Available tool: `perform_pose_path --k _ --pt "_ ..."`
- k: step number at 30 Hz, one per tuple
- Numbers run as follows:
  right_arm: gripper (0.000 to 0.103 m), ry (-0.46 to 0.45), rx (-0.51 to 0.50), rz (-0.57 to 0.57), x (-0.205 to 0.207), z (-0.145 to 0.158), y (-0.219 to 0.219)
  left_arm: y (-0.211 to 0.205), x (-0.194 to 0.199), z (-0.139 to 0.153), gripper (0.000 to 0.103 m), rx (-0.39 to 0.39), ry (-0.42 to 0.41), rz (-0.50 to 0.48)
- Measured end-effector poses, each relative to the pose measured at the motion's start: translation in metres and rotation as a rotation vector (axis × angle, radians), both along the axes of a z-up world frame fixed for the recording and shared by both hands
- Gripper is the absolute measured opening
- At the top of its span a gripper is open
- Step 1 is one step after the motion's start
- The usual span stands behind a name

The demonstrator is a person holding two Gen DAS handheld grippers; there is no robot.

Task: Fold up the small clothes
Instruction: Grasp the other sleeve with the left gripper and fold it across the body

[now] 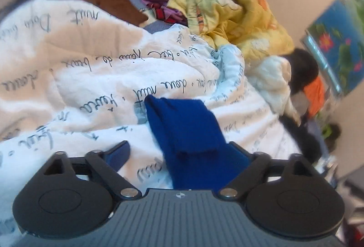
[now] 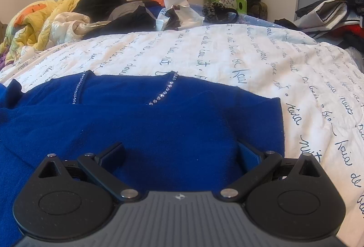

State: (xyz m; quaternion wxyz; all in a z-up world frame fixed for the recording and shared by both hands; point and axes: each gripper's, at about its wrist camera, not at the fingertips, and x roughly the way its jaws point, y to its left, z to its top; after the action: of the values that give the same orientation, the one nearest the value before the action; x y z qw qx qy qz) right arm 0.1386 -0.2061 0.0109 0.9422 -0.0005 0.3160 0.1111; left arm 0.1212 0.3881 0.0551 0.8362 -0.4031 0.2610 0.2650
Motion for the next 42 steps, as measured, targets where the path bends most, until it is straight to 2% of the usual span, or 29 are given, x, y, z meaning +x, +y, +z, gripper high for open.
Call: perform_pose_path --k 3,5,7,9,11,13,15,17,20,22,24,26,27,29,31,33,35,37,39,40,41,42 --pt "0.103 0.0 -0.001 0.0 0.0 0.0 0.0 0.009 0.019 -0.003 0.076 0.014 0.057 0.008" --pt "0.103 0.0 0.0 0.0 0.0 0.0 0.0 0.012 0.027 -0.008 0.063 0.019 0.095 0.003" --pt "0.103 0.0 0.0 -0.001 0.0 0.0 0.0 0.015 0.033 -0.015 0.055 0.044 0.122 0.004" --pt "0.103 0.0 0.0 0.0 0.001 0.0 0.0 0.014 0.039 -0.019 0.038 0.07 0.15 -0.006" --pt "0.103 0.0 0.001 0.0 0.001 0.0 0.0 0.011 0.039 -0.016 0.013 0.105 0.16 0.004" --pt "0.103 0.0 0.003 -0.001 0.001 0.0 0.0 -0.004 0.032 0.0 0.008 0.168 0.135 0.017" --pt "0.103 0.001 0.004 -0.001 0.002 0.0 -0.001 -0.035 0.026 0.024 0.007 0.266 0.086 -0.025" --pt "0.103 0.001 0.005 -0.001 0.002 0.0 -0.001 -0.082 0.021 0.052 0.007 0.356 0.017 -0.111" --pt "0.103 -0.001 0.029 -0.006 0.004 0.0 -0.004 -0.189 0.009 0.084 0.007 0.51 -0.131 -0.318" --pt "0.103 -0.004 0.06 -0.01 0.004 0.001 -0.008 -0.272 -0.004 0.09 0.007 0.605 -0.23 -0.509" --pt "0.103 -0.007 0.11 -0.016 0.003 0.001 -0.014 -0.354 -0.02 0.077 0.009 0.673 -0.28 -0.757" --pt "0.103 -0.013 0.197 -0.022 0.002 0.0 -0.026 -0.421 -0.041 0.052 0.035 0.749 -0.267 -0.976" --pt "0.103 -0.016 0.247 -0.024 0.002 0.0 -0.033 -0.443 -0.053 0.038 0.043 0.793 -0.253 -1.025" --pt "0.103 -0.011 0.379 -0.028 0.002 -0.001 -0.05 -0.463 -0.079 0.018 0.077 0.856 -0.252 -1.008" --pt "0.103 0.055 0.519 -0.061 0.005 0.003 -0.067 -0.454 -0.098 0.011 0.094 0.805 -0.262 -0.984" --pt "0.103 0.148 0.707 -0.103 0.005 0.012 -0.082 -0.432 -0.113 0.005 0.095 0.706 -0.245 -0.955" --pt "0.103 0.183 0.849 -0.064 0.003 0.017 -0.085 -0.414 -0.12 -0.003 0.095 0.657 -0.194 -0.936" --pt "0.102 0.265 0.846 -0.019 0.008 0.021 -0.074 -0.393 -0.121 -0.012 0.095 0.62 -0.154 -0.903" --pt "0.099 0.363 0.735 0.027 0.014 0.021 -0.053 -0.377 -0.119 -0.018 0.094 0.608 -0.103 -0.85" --pt "0.093 0.383 0.662 0.042 0.014 0.022 -0.042 -0.369 -0.119 -0.023 0.095 0.604 -0.088 -0.823" --pt "0.092 0.375 0.591 0.048 0.011 0.024 -0.032 -0.361 -0.119 -0.026 0.094 0.58 -0.069 -0.803" --pt "0.092 0.352 0.547 0.057 0.007 0.026 -0.026 -0.352 -0.117 -0.024 0.094 0.52 -0.066 -0.791"
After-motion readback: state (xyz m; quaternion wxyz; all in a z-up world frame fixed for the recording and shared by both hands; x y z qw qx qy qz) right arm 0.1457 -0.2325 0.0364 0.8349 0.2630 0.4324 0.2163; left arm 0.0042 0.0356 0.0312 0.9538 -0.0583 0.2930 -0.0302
